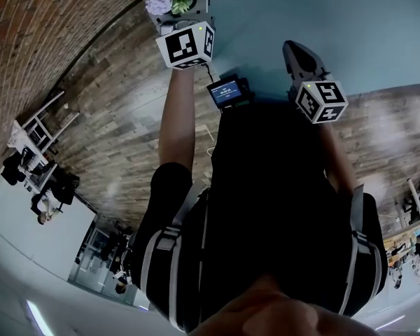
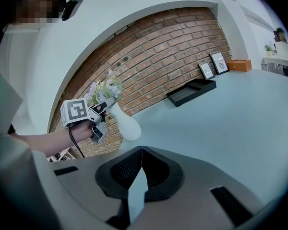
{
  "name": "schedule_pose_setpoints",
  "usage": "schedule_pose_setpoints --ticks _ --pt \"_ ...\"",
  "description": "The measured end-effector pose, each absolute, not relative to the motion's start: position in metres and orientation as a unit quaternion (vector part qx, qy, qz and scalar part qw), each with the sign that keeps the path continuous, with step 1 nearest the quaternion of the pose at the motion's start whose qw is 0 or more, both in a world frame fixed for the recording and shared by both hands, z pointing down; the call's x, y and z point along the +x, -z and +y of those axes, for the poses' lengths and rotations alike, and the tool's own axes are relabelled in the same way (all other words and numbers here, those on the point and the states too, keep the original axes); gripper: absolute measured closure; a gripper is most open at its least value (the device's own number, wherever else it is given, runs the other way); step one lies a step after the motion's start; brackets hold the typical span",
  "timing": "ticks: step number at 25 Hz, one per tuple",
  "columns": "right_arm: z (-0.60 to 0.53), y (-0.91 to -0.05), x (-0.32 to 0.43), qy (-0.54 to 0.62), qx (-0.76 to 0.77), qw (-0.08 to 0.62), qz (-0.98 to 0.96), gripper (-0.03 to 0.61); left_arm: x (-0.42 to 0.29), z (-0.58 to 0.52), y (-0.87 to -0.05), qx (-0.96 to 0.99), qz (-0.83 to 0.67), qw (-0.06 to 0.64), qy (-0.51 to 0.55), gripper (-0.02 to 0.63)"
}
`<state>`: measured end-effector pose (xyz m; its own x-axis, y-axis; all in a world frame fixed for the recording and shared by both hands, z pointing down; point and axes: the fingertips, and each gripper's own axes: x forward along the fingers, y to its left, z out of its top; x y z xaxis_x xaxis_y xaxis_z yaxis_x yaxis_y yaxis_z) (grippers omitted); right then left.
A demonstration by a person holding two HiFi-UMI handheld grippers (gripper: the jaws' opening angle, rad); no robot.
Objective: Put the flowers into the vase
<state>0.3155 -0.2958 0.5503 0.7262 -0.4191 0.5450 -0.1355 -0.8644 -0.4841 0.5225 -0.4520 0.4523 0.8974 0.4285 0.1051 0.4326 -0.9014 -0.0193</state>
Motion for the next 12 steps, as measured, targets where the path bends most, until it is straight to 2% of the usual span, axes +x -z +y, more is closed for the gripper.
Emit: schedule_pose_setpoints --ticks 7,12 --pt "-0.296 -0.546 0.309 0.33 -0.907 0.209 0.156 0.56 0.513 -0.454 -0.458 -0.974 -0.216 0.025 0.061 0.209" --pt "-0.294 -0.539 0.305 0.321 -0.908 0.215 0.162 0.56 0.496 -0.46 -0.478 -0.97 -0.213 0.031 0.112 0.166"
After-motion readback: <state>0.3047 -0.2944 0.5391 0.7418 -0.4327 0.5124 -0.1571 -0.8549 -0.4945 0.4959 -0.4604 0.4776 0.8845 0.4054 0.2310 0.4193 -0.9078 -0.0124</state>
